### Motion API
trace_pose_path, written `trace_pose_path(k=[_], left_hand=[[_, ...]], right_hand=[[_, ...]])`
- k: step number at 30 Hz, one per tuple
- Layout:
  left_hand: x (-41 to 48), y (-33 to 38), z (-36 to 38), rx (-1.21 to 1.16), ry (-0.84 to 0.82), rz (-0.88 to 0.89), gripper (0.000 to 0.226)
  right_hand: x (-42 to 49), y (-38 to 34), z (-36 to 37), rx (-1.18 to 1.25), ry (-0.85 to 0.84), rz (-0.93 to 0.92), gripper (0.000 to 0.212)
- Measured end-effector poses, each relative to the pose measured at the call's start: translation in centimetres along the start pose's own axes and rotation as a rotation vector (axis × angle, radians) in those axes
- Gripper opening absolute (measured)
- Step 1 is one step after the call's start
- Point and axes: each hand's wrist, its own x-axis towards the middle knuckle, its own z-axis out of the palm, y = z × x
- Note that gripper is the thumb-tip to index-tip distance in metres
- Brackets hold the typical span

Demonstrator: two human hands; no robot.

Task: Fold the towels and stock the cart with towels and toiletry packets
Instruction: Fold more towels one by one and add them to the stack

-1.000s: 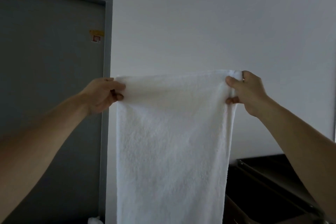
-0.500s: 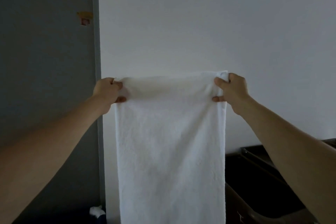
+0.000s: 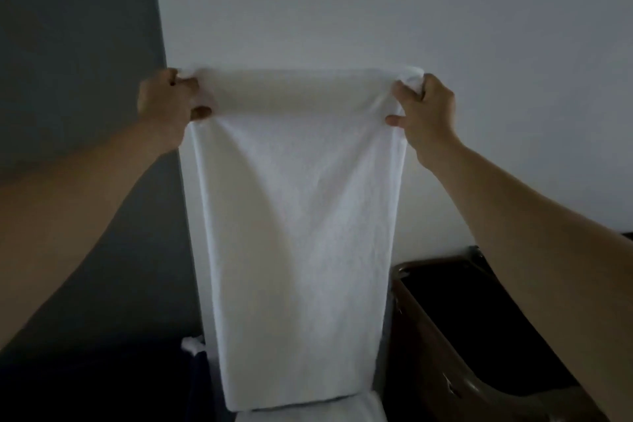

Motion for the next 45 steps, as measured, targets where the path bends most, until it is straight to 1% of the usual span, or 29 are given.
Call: trace_pose_path(k=[1, 3, 4, 9, 12, 14, 16, 19, 20, 23, 24, 26, 27, 30, 33, 36, 39, 41, 45], left_hand=[[-0.5, 0.2, -0.4, -0.031, 0.021, -0.007, 0.017], [-1.8, 0.4, -1.0, -0.145, 0.051, -0.054, 0.009], [-2.7, 0.7, -1.5, -0.169, 0.046, -0.072, 0.013], [-7.9, 2.4, -4.9, -0.237, -0.069, -0.091, 0.017], [-12.1, 3.2, -7.3, -0.261, -0.123, -0.143, 0.015], [-15.8, 3.4, -9.3, -0.269, -0.171, -0.196, 0.016], [-20.1, 3.1, -11.5, -0.241, -0.245, -0.271, 0.015], [-27.4, 2.1, -15.0, -0.198, -0.351, -0.432, 0.012], [-29.7, 1.9, -16.0, -0.174, -0.380, -0.483, 0.012], [-35.6, 1.2, -18.7, -0.087, -0.478, -0.605, 0.017], [-37.3, 0.9, -19.4, -0.063, -0.508, -0.641, 0.018], [-40.1, 0.1, -20.6, -0.006, -0.560, -0.707, 0.020], [-41.2, -0.4, -21.1, 0.017, -0.581, -0.736, 0.022], [-42.9, -1.6, -22.0, 0.089, -0.638, -0.782, 0.020], [-42.5, -2.6, -21.8, 0.131, -0.688, -0.798, 0.019], [-41.2, -4.4, -20.6, 0.101, -0.660, -0.830, 0.014], [-39.8, -7.6, -18.2, 0.091, -0.594, -0.874, 0.014], [-39.0, -10.9, -16.2, 0.125, -0.549, -0.921, 0.017], [-37.9, -19.8, -12.1, 0.226, -0.495, -1.040, 0.020]], right_hand=[[-0.3, -0.1, -0.2, -0.007, -0.010, -0.003, 0.029], [-1.1, -0.4, -0.7, -0.019, -0.028, -0.008, 0.030], [-1.6, -0.6, -1.1, -0.026, -0.033, -0.011, 0.032], [-5.7, -2.3, -4.3, -0.032, -0.049, -0.013, 0.031], [-9.4, -3.3, -7.0, -0.016, -0.109, 0.011, 0.029], [-12.5, -3.7, -9.0, -0.009, -0.158, 0.065, 0.027], [-16.4, -4.0, -11.2, -0.020, -0.206, 0.159, 0.033], [-23.4, -4.5, -14.6, -0.080, -0.289, 0.315, 0.041], [-25.7, -4.7, -15.6, -0.101, -0.309, 0.367, 0.039], [-31.9, -5.3, -18.3, -0.096, -0.354, 0.519, 0.020], [-33.6, -5.5, -19.1, -0.096, -0.377, 0.571, 0.019], [-36.5, -5.8, -20.7, -0.155, -0.440, 0.667, 0.028], [-37.6, -5.8, -21.4, -0.207, -0.486, 0.692, 0.030], [-39.4, -5.8, -23.3, -0.297, -0.613, 0.713, 0.027], [-39.2, -5.0, -23.9, -0.345, -0.685, 0.674, 0.026], [-38.2, -2.9, -23.0, -0.328, -0.667, 0.675, 0.022], [-36.9, 1.5, -20.9, -0.286, -0.612, 0.742, 0.027], [-36.2, 5.9, -19.3, -0.297, -0.586, 0.809, 0.030], [-36.2, 16.8, -15.9, -0.361, -0.565, 0.943, 0.015]])
